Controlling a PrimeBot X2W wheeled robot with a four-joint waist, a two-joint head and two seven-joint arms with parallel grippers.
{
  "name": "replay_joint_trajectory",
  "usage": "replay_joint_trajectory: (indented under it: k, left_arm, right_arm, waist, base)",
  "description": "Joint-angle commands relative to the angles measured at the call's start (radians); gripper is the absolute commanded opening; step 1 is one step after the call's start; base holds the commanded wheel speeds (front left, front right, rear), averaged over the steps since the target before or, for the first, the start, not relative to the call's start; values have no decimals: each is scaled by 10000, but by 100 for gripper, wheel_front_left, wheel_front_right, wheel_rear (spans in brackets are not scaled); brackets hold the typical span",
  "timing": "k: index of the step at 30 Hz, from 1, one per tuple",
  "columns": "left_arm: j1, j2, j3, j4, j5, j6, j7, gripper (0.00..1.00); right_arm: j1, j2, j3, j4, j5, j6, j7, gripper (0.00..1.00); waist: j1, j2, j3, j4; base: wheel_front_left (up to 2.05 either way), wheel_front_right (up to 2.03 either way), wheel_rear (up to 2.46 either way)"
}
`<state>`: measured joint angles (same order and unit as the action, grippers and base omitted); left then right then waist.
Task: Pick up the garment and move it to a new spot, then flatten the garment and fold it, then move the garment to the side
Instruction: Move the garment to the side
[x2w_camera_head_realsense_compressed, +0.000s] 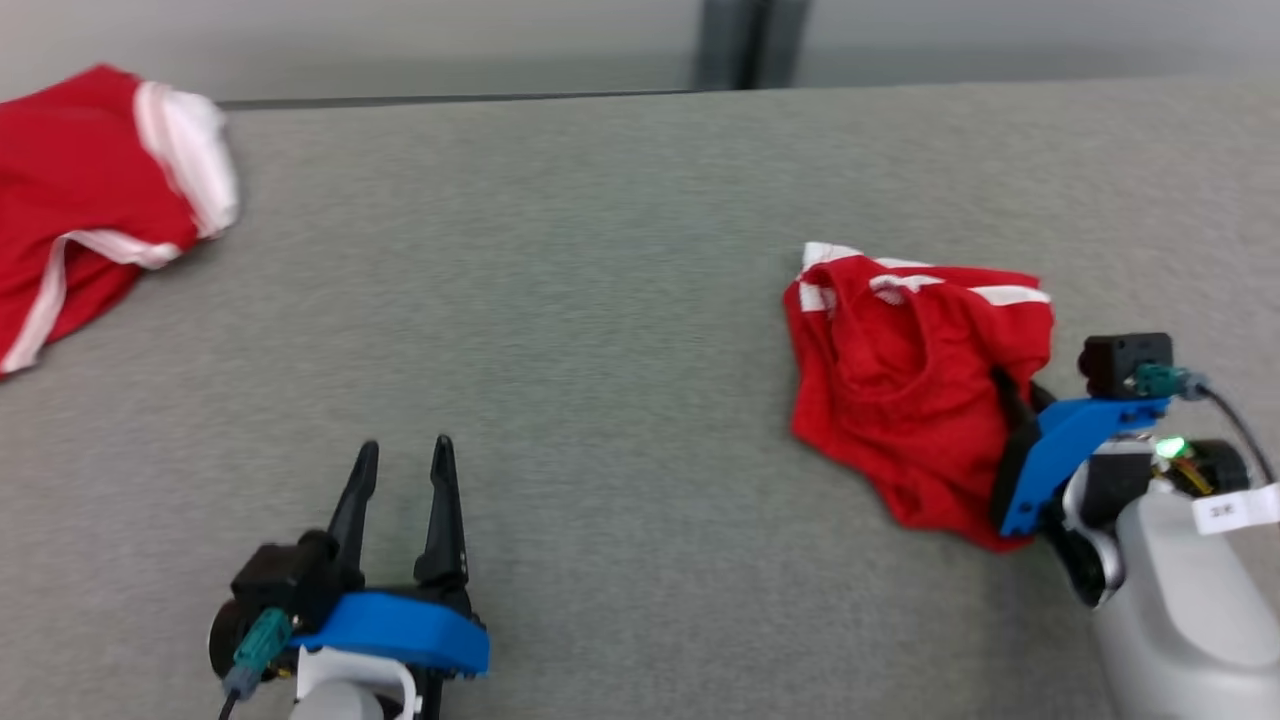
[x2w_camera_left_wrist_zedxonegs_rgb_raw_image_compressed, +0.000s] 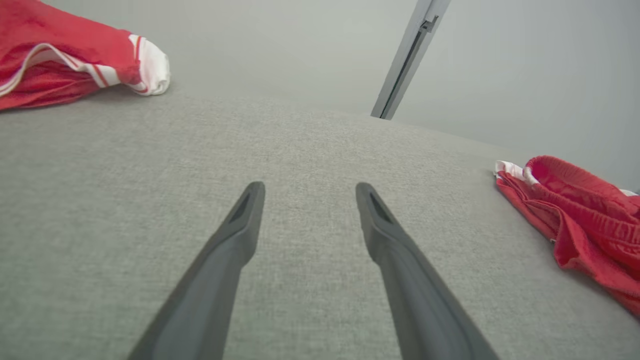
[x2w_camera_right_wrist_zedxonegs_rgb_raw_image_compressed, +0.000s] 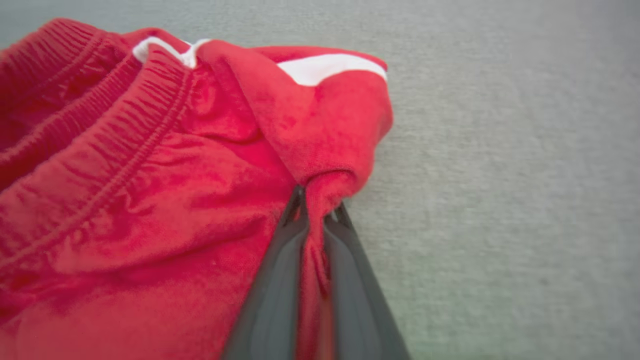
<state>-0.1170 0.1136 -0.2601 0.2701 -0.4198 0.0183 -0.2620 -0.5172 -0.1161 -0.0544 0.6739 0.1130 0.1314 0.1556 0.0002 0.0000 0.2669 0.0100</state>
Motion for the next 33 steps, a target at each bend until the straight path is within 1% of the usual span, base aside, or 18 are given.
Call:
replay_joint_trajectory:
  k: [1, 5, 8, 11, 15, 20, 25, 27, 30, 33]
  left_arm:
    - [-179, 69, 20, -76, 74, 2, -36, 100]
    - [-505, 259, -100, -363, 258, -32, 116, 100]
    - [-711, 428, -175, -606, 391, -13, 302, 100]
    - [-975, 573, -313, -804, 545, -52, 542, 100]
    - [-1221, 696, -521, -1086, 700, -89, 853, 100]
    - [-1437, 834, -621, -1438, 808, -65, 1123, 100]
    - [-1483, 970, -581, -1665, 862, 61, 1317, 100]
    - [-1512, 971, -603, -1752, 868, 71, 1341, 100]
    - [-1477, 986, -545, -1857, 817, 166, 1305, 100]
    - [-1367, 974, -545, -1917, 775, 237, 1253, 100]
  right_arm:
    - [-103, -217, -45, -174, 46, -12, -64, 0]
    - [9, -612, -268, -745, 57, -8, -97, 0]
    - [83, -716, -404, -1080, 106, -7, -91, 0]
    - [125, -734, -645, -1327, 217, -7, -92, 0]
    - [63, -630, -844, -1469, 298, -7, -169, 0]
    - [-480, -691, -1025, -1338, 411, -7, -135, 0]
    - [-1409, -1052, -1186, -857, 345, -7, 91, 0]
    - [-1738, -1485, -1313, -595, 165, -8, 265, 0]
    - [-2218, -1842, -1527, -350, 85, -7, 464, 0]
    - [-2477, -2422, -1828, -203, -49, -10, 665, 0]
  waist:
    - [-2, 0, -48, -454]
    - [-2, 0, 388, -1502]
    - [-2, 0, 731, -2213]
    - [-2, 0, 1024, -2704]
    - [-2, 0, 1351, -3023]
    - [-2, 0, 1718, -2990]
    - [-2, 0, 2017, -2563]
    - [-2, 0, 2118, -2255]
    - [-2, 0, 2216, -1829]
    - [-2, 0, 2295, -1440]
  base:
    - [0, 0, 0]
    - [0, 0, 0]
    - [0, 0, 0]
    - [0, 0, 0]
    - [0, 0, 0]
    - [0, 0, 0]
    - [0, 0, 0]
    - [0, 0, 0]
    - [0, 0, 0]
    - [0, 0, 0]
